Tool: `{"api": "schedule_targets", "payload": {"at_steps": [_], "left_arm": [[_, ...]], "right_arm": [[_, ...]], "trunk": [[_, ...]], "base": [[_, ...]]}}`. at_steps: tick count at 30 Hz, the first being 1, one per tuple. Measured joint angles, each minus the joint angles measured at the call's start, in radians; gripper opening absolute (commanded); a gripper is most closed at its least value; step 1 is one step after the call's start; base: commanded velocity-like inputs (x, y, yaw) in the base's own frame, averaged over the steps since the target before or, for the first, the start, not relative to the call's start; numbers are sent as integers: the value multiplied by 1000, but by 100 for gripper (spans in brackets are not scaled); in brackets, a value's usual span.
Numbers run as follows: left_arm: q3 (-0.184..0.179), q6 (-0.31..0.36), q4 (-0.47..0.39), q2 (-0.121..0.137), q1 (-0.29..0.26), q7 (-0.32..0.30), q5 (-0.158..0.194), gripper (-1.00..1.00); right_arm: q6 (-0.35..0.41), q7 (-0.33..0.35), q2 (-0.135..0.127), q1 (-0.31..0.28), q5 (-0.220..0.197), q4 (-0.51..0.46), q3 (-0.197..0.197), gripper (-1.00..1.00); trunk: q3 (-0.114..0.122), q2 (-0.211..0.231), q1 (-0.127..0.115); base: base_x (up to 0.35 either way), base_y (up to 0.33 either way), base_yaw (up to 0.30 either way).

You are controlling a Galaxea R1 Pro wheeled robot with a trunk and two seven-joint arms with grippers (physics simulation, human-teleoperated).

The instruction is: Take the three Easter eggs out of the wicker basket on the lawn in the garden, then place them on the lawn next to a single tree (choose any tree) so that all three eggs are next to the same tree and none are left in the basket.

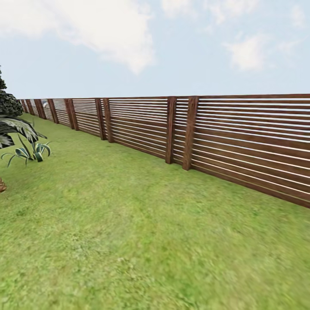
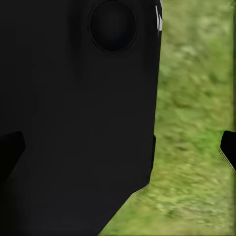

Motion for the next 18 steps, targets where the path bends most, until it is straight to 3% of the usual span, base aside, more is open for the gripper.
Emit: {"api": "schedule_targets", "payload": {"at_steps": [7, 18], "left_arm": [[0, 0, 0, 0, 0, 0, 0, 100], [0, 0, 0, 0, 0, 0, 0, 100]], "right_arm": [[0, -1, 0, 0, 0, 0, 0, 100], [1, -1, 0, 0, 0, 0, 0, 100]], "trunk": [[0, 0, 0], [0, 0, 0]], "base": [[334, 0, 21], [334, 0, 228]]}}
